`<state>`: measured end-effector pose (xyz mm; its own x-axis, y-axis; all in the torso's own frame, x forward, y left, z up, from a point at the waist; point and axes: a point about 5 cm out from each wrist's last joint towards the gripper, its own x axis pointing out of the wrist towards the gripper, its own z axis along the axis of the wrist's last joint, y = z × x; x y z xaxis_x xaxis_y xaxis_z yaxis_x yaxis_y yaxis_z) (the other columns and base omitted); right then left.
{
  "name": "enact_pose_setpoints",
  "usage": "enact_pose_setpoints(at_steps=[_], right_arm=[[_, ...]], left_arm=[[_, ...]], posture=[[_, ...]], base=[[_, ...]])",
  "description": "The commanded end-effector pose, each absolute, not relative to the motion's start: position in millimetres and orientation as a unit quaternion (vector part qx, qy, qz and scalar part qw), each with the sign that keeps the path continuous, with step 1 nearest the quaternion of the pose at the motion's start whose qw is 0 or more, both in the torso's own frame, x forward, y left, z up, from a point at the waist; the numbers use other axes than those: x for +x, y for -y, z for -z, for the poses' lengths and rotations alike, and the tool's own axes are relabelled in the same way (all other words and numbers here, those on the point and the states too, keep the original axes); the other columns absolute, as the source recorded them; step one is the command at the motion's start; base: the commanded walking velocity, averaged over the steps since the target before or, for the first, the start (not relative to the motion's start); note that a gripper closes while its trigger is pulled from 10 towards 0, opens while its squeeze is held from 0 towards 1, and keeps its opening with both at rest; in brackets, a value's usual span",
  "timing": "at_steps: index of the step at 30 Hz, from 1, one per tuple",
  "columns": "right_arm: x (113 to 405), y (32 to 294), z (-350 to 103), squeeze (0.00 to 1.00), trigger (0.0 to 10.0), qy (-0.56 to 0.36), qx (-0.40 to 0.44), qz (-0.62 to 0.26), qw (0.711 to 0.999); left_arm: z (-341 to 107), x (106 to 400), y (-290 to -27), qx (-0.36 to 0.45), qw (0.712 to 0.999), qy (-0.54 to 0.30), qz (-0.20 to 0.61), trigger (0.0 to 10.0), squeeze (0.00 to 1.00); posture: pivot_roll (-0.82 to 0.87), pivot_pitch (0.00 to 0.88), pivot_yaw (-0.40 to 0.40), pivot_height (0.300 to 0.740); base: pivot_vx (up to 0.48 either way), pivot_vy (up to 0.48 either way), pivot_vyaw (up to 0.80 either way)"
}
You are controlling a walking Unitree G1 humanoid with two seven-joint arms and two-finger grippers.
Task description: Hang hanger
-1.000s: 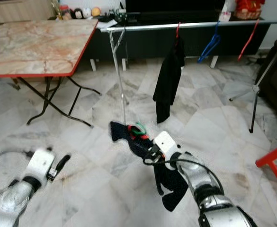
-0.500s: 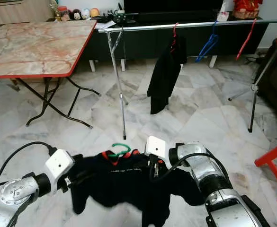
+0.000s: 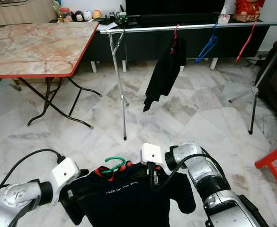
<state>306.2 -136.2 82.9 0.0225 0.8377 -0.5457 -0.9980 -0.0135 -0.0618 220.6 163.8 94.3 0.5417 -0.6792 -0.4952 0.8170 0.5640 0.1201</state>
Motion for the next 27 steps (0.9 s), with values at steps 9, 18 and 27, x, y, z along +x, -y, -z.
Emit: enact_pose_setpoints(at_steps=[9, 18, 27], right_arm=[[304, 121, -92, 0.0, 10.0, -0.144, -0.205, -0.7, 0.668], [309, 117, -100, 0.0, 10.0, -0.133, -0.204, -0.696, 0.675], [312, 116, -102, 0.0, 10.0, -0.13, -0.203, -0.693, 0.679]], left_arm=[[-97, 228, -156, 0.155, 0.862, -0.195, 0.441, 10.0, 0.0], [-97, 226, -154, 0.15, 0.857, -0.202, 0.45, 0.0, 0.0], [-99, 225, -154, 0.144, 0.855, -0.203, 0.455, 0.0, 0.0]], posture=[[0.03, 0.0, 0.024, 0.74], [0.03, 0.0, 0.019, 0.74], [0.03, 0.009, 0.018, 0.74]], base=[[0.0, 0.0, 0.0], [0.0, 0.0, 0.0], [0.0, 0.0, 0.0]])
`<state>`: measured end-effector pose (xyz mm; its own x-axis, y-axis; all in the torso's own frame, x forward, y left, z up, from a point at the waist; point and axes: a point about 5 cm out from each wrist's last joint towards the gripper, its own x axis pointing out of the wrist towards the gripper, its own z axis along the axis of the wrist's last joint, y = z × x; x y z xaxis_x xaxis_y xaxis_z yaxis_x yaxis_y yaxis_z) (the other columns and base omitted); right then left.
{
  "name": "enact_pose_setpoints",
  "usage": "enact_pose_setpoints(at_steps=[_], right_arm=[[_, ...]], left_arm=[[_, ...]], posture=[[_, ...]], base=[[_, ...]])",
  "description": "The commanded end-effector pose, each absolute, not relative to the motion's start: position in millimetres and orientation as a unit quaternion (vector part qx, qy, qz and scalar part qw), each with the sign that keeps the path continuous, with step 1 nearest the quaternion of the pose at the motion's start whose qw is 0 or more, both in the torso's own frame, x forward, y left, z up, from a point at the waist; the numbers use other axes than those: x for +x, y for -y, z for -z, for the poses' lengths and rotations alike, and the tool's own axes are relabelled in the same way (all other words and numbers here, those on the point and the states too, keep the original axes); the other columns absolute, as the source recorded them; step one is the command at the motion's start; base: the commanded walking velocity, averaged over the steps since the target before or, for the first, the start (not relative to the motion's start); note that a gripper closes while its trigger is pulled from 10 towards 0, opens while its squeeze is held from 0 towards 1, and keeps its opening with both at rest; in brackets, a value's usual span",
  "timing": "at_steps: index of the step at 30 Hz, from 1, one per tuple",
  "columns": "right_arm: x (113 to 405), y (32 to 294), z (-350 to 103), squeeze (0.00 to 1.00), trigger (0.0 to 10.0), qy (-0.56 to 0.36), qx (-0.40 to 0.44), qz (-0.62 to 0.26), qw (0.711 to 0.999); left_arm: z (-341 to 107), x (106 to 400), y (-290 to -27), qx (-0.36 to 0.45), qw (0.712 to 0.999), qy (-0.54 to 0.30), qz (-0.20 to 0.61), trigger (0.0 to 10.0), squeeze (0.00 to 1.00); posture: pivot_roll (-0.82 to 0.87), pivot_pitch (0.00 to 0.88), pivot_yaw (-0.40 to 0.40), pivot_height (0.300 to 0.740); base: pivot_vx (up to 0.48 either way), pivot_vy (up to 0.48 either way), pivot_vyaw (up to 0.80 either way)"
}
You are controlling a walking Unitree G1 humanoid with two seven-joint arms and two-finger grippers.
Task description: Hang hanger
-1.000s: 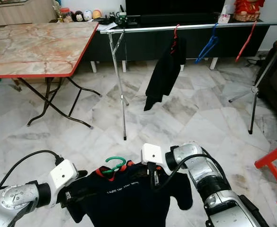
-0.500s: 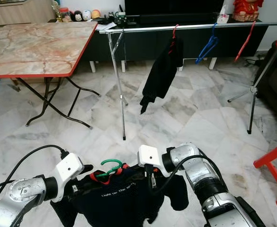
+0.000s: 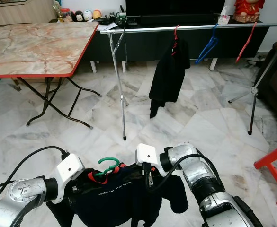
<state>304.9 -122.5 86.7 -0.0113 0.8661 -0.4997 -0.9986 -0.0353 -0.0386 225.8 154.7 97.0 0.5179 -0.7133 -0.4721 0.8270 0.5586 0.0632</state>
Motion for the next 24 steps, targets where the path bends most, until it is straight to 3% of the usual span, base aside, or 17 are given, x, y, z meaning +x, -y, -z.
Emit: enact_pose_setpoints(at_steps=[1, 24], right_arm=[[311.8, 115.8, -101.3, 0.0, 10.0, -0.131, -0.203, -0.693, 0.679], [311.3, 114.5, -100.5, 0.0, 10.0, -0.137, -0.196, -0.699, 0.674]], left_arm=[[-99.9, 225.5, -153.5, 0.144, 0.854, -0.202, 0.457, 0.0, 0.0], [-107.8, 224.4, -152.8, 0.141, 0.839, -0.199, 0.487, 0.0, 0.0]], posture=[[0.03, 0.009, 0.017, 0.74], [0.03, 0.023, 0.023, 0.74]], base=[[0.0, 0.0, 0.0], [0.0, 0.0, 0.0]])
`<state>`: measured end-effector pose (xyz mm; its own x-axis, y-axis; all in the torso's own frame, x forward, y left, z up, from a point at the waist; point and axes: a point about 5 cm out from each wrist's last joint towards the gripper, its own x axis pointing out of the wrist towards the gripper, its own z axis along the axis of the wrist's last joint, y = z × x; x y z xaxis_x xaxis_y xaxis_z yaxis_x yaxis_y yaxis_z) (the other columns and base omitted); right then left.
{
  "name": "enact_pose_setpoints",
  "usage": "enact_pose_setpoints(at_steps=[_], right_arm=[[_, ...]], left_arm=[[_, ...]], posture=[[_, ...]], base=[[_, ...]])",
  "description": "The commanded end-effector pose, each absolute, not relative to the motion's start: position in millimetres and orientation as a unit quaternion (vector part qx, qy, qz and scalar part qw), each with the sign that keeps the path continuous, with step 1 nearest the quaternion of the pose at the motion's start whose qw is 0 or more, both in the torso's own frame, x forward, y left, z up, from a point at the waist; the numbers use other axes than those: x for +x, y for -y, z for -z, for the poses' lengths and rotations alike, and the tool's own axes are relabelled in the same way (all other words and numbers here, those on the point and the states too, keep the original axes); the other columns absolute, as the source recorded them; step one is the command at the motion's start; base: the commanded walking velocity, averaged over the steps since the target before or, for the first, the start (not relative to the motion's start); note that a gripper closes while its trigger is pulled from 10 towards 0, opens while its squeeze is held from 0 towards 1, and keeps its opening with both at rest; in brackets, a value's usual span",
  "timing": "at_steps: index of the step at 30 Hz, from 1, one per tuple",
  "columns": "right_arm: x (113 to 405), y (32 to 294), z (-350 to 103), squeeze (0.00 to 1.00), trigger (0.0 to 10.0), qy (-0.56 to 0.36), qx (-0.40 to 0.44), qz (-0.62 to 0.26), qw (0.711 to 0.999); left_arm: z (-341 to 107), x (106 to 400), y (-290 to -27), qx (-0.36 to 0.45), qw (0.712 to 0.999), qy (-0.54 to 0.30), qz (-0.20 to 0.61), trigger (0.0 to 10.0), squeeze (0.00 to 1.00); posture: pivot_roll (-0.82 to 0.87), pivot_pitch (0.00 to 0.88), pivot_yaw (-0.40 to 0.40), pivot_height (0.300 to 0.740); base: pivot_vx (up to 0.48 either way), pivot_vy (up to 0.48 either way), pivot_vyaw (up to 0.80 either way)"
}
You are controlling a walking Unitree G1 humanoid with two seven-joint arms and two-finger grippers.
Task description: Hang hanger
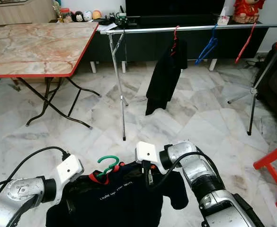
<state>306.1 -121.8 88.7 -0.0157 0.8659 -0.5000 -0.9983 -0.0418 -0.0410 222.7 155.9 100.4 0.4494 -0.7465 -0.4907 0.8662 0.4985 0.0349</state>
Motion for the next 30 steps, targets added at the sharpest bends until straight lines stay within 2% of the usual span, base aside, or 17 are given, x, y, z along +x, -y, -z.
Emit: enact_pose_setpoints(at_steps=[1, 2, 3, 4, 8, 18, 22, 25, 28, 29, 30], right_arm=[[311, 114, -100, 0.0, 10.0, -0.138, -0.194, -0.7, 0.673], [311, 115, -100, 0.51, 10.0, -0.139, -0.193, -0.701, 0.673], [311, 115, -100, 0.51, 10.0, -0.139, -0.193, -0.701, 0.673], [311, 115, -101, 1.0, 10.0, -0.139, -0.192, -0.701, 0.673], [316, 118, -107, 1.0, 10.0, -0.135, -0.194, -0.694, 0.68], [317, 125, -110, 1.0, 10.0, -0.141, -0.207, -0.695, 0.674], [319, 140, -112, 1.0, 10.0, -0.159, -0.225, -0.685, 0.675], [324, 149, -114, 1.0, 10.0, -0.165, -0.239, -0.661, 0.692], [325, 150, -115, 1.0, 10.0, -0.166, -0.24, -0.659, 0.693], [325, 161, -113, 1.0, 10.0, -0.176, -0.247, -0.645, 0.701], [325, 161, -113, 1.0, 10.0, -0.176, -0.247, -0.645, 0.701]], left_arm=[[-108, 224, -153, 0.141, 0.839, -0.199, 0.487, 0.0, 0.0], [-108, 225, -153, 0.142, 0.838, -0.198, 0.488, 0.0, 0.0], [-108, 225, -153, 0.142, 0.838, -0.198, 0.488, 0.0, 0.0], [-108, 225, -153, 0.143, 0.838, -0.198, 0.488, 0.0, 0.0], [-106, 227, -156, 0.159, 0.839, -0.199, 0.481, 0.0, 0.0], [-103, 228, -162, 0.169, 0.839, -0.208, 0.473, 0.0, 0.0], [-97, 225, -177, 0.205, 0.831, -0.234, 0.462, 0.0, 0.0], [-98, 223, -183, 0.203, 0.832, -0.237, 0.459, 0.0, 0.0], [-98, 223, -184, 0.203, 0.832, -0.237, 0.459, 0.0, 0.0], [-101, 220, -191, 0.205, 0.827, -0.245, 0.462, 0.0, 0.0], [-101, 220, -191, 0.205, 0.827, -0.245, 0.462, 0.0, 0.0]], posture=[[0.03, 0.023, 0.023, 0.74], [0.03, 0.025, 0.022, 0.74], [0.03, 0.025, 0.022, 0.74], [0.03, 0.024, 0.022, 0.74], [0.03, 0.024, 0.027, 0.74], [0.02, 0.026, 0.025, 0.74], [0.02, 0.029, 0.024, 0.74], [0.02, 0.03, 0.025, 0.74], [0.02, 0.03, 0.025, 0.74], [0.02, 0.034, 0.024, 0.74], [0.02, 0.034, 0.024, 0.74]], base=[[0.0, 0.0, 0.0], [0.0, 0.0, 0.0], [0.0, 0.0, 0.0], [0.0, 0.0, 0.0], [0.0, 0.0, 0.0], [0.0, 0.0, 0.0], [0.0, 0.0, 0.0], [0.0, 0.0, 0.0], [0.0, 0.0, 0.0], [0.0, 0.0, 0.0], [0.0, 0.0, 0.0]])
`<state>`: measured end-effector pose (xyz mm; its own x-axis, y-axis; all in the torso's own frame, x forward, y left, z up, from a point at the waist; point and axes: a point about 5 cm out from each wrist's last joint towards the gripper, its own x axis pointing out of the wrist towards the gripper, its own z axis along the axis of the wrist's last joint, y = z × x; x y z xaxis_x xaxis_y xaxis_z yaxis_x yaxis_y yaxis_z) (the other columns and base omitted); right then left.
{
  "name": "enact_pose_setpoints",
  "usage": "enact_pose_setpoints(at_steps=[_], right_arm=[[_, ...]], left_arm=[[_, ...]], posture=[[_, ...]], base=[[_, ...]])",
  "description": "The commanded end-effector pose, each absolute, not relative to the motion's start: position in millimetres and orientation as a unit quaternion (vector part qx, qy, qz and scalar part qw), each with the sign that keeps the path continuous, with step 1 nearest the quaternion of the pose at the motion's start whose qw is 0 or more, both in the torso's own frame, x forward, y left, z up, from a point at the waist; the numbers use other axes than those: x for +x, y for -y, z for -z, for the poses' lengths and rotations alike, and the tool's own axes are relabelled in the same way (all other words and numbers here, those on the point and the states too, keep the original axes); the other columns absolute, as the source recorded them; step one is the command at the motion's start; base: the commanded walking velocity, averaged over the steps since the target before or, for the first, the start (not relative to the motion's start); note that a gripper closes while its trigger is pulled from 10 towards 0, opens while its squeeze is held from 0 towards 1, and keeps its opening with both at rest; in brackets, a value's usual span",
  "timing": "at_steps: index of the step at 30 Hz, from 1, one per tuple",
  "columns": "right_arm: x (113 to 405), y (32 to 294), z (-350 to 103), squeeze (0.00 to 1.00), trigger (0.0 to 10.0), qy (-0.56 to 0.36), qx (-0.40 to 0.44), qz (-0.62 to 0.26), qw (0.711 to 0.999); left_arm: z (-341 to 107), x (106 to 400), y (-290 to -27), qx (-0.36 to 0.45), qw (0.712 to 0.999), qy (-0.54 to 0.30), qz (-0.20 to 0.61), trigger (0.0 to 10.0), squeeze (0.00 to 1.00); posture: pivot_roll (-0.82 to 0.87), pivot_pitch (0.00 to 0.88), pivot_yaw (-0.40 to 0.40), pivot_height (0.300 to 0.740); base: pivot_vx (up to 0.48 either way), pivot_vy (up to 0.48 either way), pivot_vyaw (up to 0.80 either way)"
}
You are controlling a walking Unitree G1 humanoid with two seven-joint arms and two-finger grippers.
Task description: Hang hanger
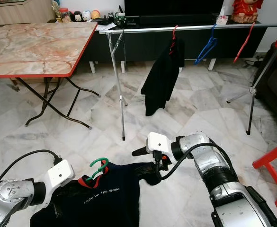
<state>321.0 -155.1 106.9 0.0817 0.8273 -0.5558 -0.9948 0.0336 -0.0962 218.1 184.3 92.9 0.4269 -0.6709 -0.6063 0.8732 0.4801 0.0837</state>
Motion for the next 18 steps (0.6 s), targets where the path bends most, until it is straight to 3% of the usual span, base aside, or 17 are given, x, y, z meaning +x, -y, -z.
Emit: enact_pose_setpoints(at_steps=[1, 3, 13, 14, 15, 18], right_arm=[[325, 171, -112, 1.0, 10.0, -0.186, -0.253, -0.634, 0.706], [321, 185, -108, 1.0, 10.0, -0.207, -0.26, -0.623, 0.708], [310, 203, -92, 1.0, 10.0, -0.246, -0.26, -0.609, 0.707], [309, 203, -90, 0.89, 10.0, -0.246, -0.257, -0.61, 0.708], [307, 201, -85, 0.0, 10.0, -0.245, -0.257, -0.608, 0.71], [307, 199, -78, 0.0, 10.0, -0.242, -0.262, -0.591, 0.724]], left_arm=[[-104, 218, -197, 0.205, 0.823, -0.252, 0.465, 0.0, 0.0], [-107, 215, -205, 0.201, 0.823, -0.256, 0.465, 0.0, 0.0], [-125, 220, -214, 0.18, 0.832, -0.235, 0.469, 0.0, 0.0], [-128, 222, -215, 0.174, 0.836, -0.229, 0.468, 0.0, 0.0], [-133, 223, -213, 0.161, 0.838, -0.218, 0.473, 0.0, 0.0], [-138, 219, -206, 0.145, 0.827, -0.211, 0.501, 0.0, 0.0]], posture=[[0.02, 0.034, 0.024, 0.74], [0.02, 0.034, 0.024, 0.74], [0.01, 0.036, 0.025, 0.74], [0.01, 0.037, 0.025, 0.74], [0.01, 0.038, 0.024, 0.74], [0.01, 0.038, 0.024, 0.74]], base=[[0.0, 0.0, 0.0], [0.0, 0.0, 0.0], [0.0, 0.0, 0.0], [0.0, 0.0, 0.0], [0.0, 0.0, 0.0], [0.0, 0.0, 0.0]])
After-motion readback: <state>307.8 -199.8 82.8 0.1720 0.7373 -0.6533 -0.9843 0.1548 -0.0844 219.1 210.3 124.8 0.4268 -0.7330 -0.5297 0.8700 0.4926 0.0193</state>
